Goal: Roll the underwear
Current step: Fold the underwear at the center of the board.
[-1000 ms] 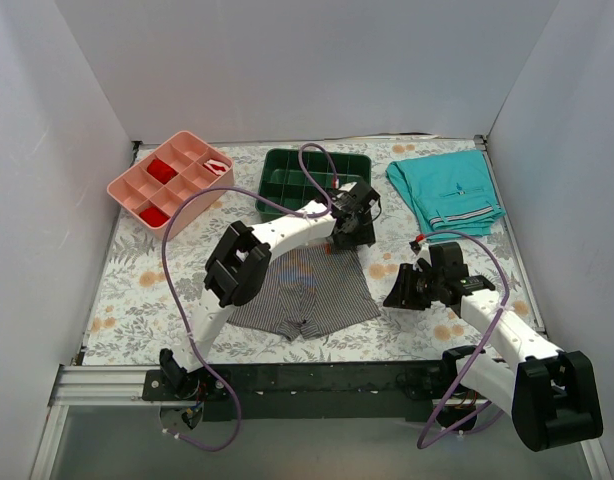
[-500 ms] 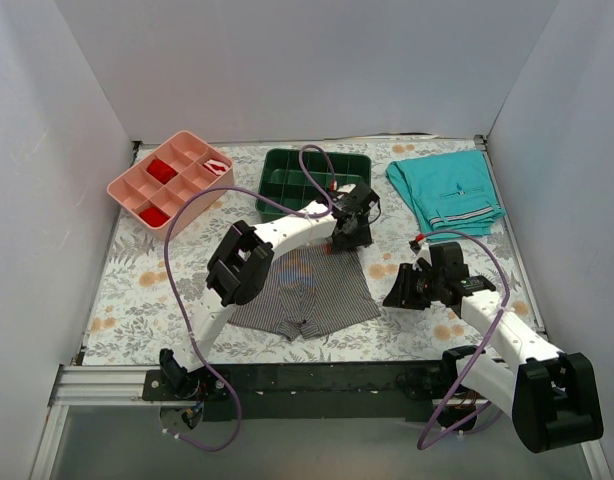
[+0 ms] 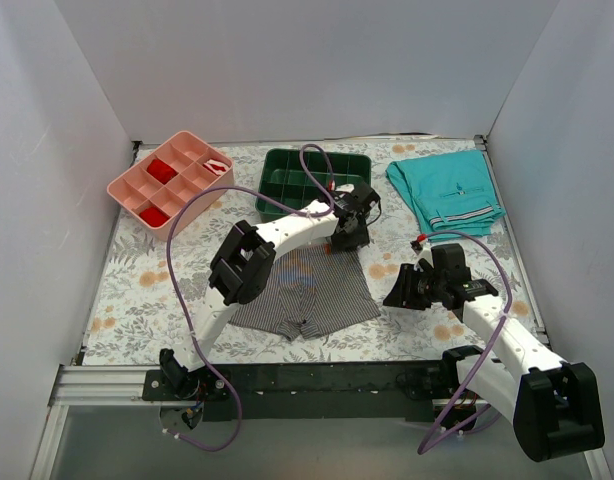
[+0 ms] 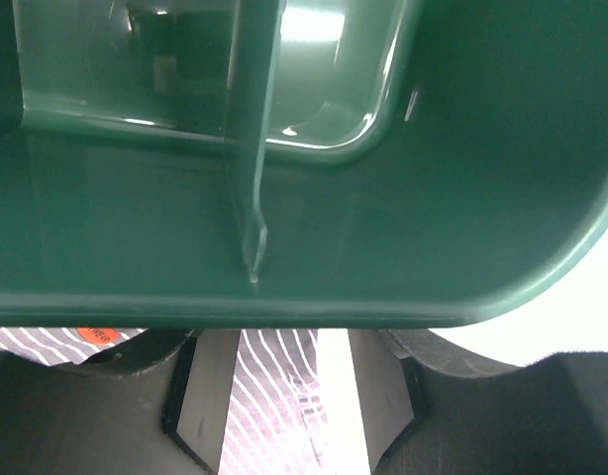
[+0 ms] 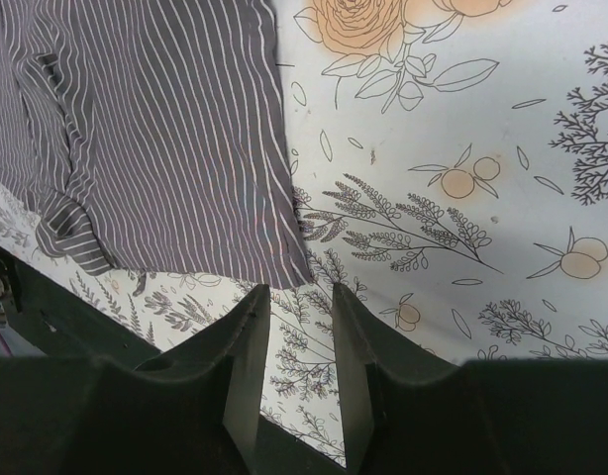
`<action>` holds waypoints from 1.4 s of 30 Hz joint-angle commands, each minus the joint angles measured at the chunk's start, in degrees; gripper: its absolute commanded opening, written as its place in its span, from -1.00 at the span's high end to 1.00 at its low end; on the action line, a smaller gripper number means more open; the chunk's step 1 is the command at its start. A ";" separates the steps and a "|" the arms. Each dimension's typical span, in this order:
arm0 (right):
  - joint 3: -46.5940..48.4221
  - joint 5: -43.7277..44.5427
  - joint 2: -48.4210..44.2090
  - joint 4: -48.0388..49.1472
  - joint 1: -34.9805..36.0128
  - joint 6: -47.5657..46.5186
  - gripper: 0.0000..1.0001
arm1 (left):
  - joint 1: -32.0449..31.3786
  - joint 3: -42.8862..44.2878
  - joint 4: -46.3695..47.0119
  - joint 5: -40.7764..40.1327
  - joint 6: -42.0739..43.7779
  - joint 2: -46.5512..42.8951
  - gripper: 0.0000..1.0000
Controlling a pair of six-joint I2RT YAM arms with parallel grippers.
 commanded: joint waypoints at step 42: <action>-0.30 -7.38 9.99 3.59 0.02 -2.60 0.10 | -0.21 0.18 1.53 -0.22 -0.56 3.05 0.72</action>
